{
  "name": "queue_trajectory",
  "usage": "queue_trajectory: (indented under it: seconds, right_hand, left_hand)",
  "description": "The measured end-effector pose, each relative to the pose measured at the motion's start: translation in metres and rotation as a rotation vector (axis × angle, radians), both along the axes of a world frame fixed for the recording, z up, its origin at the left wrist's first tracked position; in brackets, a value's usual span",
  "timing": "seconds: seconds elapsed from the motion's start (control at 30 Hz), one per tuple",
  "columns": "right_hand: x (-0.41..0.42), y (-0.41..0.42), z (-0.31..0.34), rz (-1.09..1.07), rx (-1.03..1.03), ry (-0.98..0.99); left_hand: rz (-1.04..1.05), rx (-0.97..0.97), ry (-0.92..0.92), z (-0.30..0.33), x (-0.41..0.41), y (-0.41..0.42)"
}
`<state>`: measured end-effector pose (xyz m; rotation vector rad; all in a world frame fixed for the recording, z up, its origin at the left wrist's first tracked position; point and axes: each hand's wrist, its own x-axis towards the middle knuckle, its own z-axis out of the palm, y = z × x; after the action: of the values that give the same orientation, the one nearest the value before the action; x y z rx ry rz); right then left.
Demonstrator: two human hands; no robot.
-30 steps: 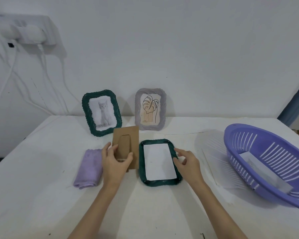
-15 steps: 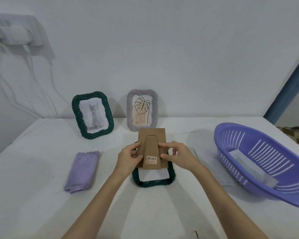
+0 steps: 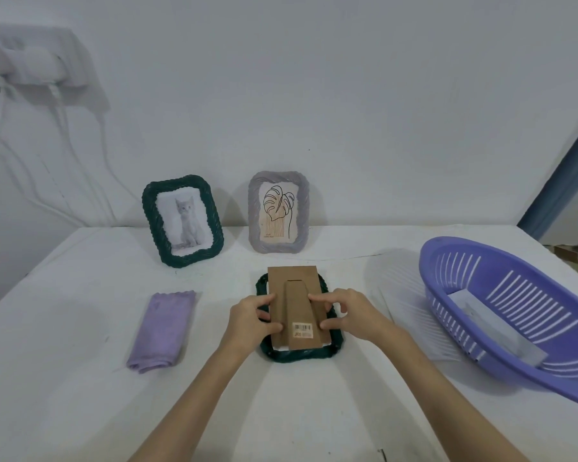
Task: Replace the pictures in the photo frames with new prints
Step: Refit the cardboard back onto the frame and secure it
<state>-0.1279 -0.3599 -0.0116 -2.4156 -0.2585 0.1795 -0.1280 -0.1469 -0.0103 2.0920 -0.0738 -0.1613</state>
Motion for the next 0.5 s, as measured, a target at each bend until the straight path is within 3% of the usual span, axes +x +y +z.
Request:
queue_trajectory:
  seconds: [0.5]
  right_hand:
    - [0.002, 0.0, -0.014, -0.001, -0.045, -0.02]
  left_hand:
    - [-0.042, 0.068, 0.033, -0.003, -0.001, 0.002]
